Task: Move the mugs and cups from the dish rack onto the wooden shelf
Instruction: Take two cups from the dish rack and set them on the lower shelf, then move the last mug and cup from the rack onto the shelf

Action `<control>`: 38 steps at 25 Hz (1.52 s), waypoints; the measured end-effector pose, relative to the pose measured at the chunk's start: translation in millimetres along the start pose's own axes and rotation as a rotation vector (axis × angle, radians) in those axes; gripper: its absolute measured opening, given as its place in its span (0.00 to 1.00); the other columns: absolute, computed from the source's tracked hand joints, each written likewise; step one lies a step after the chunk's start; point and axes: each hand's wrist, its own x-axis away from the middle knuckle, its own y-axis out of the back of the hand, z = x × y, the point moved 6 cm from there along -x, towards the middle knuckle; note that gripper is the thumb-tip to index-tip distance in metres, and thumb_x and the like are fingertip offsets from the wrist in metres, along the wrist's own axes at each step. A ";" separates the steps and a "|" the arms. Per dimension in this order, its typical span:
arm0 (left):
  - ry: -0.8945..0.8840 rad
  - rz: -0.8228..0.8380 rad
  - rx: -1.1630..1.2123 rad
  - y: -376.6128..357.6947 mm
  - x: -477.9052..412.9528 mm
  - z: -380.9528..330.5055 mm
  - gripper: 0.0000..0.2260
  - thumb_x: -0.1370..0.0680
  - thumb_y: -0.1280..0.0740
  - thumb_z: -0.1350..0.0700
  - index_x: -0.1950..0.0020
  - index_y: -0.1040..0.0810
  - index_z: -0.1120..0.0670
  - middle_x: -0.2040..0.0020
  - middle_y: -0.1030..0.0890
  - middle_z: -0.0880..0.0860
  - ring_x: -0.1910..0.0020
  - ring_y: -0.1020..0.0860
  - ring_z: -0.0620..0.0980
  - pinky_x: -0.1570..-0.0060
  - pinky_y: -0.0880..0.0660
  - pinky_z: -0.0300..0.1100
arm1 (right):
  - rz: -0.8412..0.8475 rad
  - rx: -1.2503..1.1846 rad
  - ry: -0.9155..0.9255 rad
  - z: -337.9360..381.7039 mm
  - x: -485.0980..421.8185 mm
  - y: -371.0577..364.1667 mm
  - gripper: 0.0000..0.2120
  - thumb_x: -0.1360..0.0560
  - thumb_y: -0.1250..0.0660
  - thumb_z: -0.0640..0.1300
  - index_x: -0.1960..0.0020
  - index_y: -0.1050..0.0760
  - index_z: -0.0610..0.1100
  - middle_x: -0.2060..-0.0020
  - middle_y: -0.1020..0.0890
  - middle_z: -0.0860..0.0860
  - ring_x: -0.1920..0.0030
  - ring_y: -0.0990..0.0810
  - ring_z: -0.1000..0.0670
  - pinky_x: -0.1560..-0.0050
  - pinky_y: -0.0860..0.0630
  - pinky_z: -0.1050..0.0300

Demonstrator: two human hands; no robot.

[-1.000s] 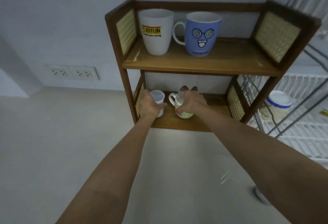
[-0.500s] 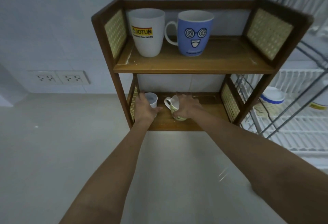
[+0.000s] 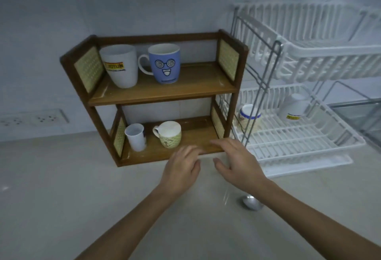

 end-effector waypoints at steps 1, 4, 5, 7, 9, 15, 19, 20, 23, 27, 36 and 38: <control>-0.043 0.010 0.032 -10.6 -1.9 -22.8 0.13 0.26 0.32 0.64 0.42 0.21 0.57 0.45 0.19 0.54 0.44 0.22 0.53 0.45 0.27 0.45 | -0.029 0.007 -0.014 -13.8 14.7 14.3 0.20 0.29 0.33 0.45 0.37 0.26 0.46 0.44 0.21 0.49 0.42 0.24 0.47 0.44 0.25 0.52; -0.066 -0.006 0.143 -37.6 -17.6 -75.5 0.15 0.25 0.34 0.64 0.39 0.23 0.56 0.42 0.20 0.53 0.42 0.25 0.48 0.42 0.32 0.34 | -0.123 0.077 -0.068 -60.6 44.4 47.7 0.20 0.31 0.29 0.38 0.39 0.24 0.41 0.39 0.21 0.46 0.39 0.25 0.43 0.39 0.28 0.51; -0.062 0.000 0.186 -47.6 -24.3 -92.0 0.16 0.25 0.35 0.64 0.37 0.24 0.56 0.41 0.21 0.52 0.41 0.26 0.47 0.41 0.34 0.33 | -0.144 0.112 -0.103 -78.8 52.8 56.5 0.21 0.31 0.29 0.38 0.38 0.24 0.40 0.37 0.23 0.44 0.37 0.26 0.41 0.37 0.28 0.47; -0.054 0.023 0.246 -67.9 -38.4 -121.5 0.18 0.24 0.36 0.64 0.34 0.27 0.56 0.37 0.23 0.52 0.37 0.28 0.46 0.37 0.36 0.32 | -0.162 0.184 -0.163 -115.0 64.3 72.5 0.24 0.30 0.29 0.38 0.34 0.27 0.39 0.32 0.28 0.41 0.32 0.30 0.38 0.35 0.31 0.42; -0.060 0.008 0.269 -84.9 -53.2 -140.6 0.19 0.24 0.36 0.64 0.33 0.28 0.57 0.35 0.24 0.52 0.35 0.29 0.46 0.34 0.37 0.33 | -0.154 0.225 -0.210 -148.5 66.7 84.1 0.27 0.29 0.30 0.39 0.31 0.31 0.38 0.29 0.32 0.40 0.29 0.35 0.37 0.32 0.34 0.39; 0.077 0.049 0.091 -143.3 -120.8 -154.6 0.24 0.25 0.35 0.63 0.28 0.34 0.57 0.29 0.31 0.54 0.30 0.34 0.51 0.30 0.41 0.39 | -0.017 0.370 -0.271 -260.4 35.9 121.4 0.32 0.26 0.34 0.44 0.25 0.41 0.43 0.24 0.42 0.42 0.24 0.45 0.41 0.28 0.41 0.42; -0.025 0.205 -0.409 -170.0 -179.8 -139.8 0.25 0.25 0.38 0.65 0.27 0.35 0.58 0.27 0.34 0.57 0.26 0.39 0.55 0.28 0.45 0.51 | 0.117 0.485 -0.190 -306.5 -16.3 136.0 0.31 0.25 0.36 0.46 0.26 0.43 0.45 0.23 0.45 0.44 0.24 0.48 0.43 0.28 0.42 0.40; -0.032 0.272 -0.560 -177.4 -191.9 -133.9 0.26 0.24 0.39 0.65 0.27 0.37 0.57 0.25 0.37 0.56 0.25 0.43 0.55 0.27 0.48 0.54 | 0.157 0.508 -0.172 -315.5 -30.1 138.6 0.31 0.25 0.36 0.46 0.26 0.43 0.44 0.23 0.46 0.45 0.24 0.49 0.43 0.28 0.43 0.40; -0.048 0.503 -0.926 -192.5 -205.9 -114.3 0.26 0.24 0.38 0.64 0.27 0.40 0.57 0.23 0.45 0.58 0.23 0.50 0.57 0.26 0.54 0.57 | 0.325 0.736 -0.054 -324.9 -62.2 132.2 0.29 0.24 0.38 0.45 0.26 0.44 0.44 0.23 0.48 0.44 0.23 0.53 0.43 0.27 0.48 0.39; -0.112 0.626 -1.158 -206.4 -223.8 -107.3 0.25 0.21 0.39 0.61 0.26 0.42 0.56 0.23 0.46 0.60 0.24 0.49 0.60 0.26 0.55 0.59 | 0.465 1.120 0.205 -331.6 -97.6 117.2 0.28 0.22 0.36 0.46 0.26 0.42 0.44 0.24 0.46 0.42 0.24 0.51 0.40 0.28 0.49 0.35; -0.536 0.896 -1.643 -247.8 -236.1 -90.4 0.34 0.27 0.30 0.59 0.26 0.45 0.58 0.31 0.34 0.63 0.33 0.33 0.64 0.30 0.42 0.61 | 0.496 1.546 0.438 -358.5 -125.5 76.4 0.39 0.27 0.28 0.46 0.25 0.48 0.44 0.25 0.42 0.41 0.26 0.46 0.36 0.31 0.43 0.32; -0.531 0.867 -1.594 -250.4 -237.0 -90.3 0.32 0.27 0.30 0.60 0.28 0.43 0.59 0.32 0.33 0.63 0.33 0.33 0.64 0.31 0.39 0.60 | 0.521 1.644 0.449 -362.0 -123.8 73.3 0.42 0.31 0.25 0.43 0.26 0.46 0.44 0.27 0.39 0.40 0.28 0.41 0.35 0.34 0.38 0.35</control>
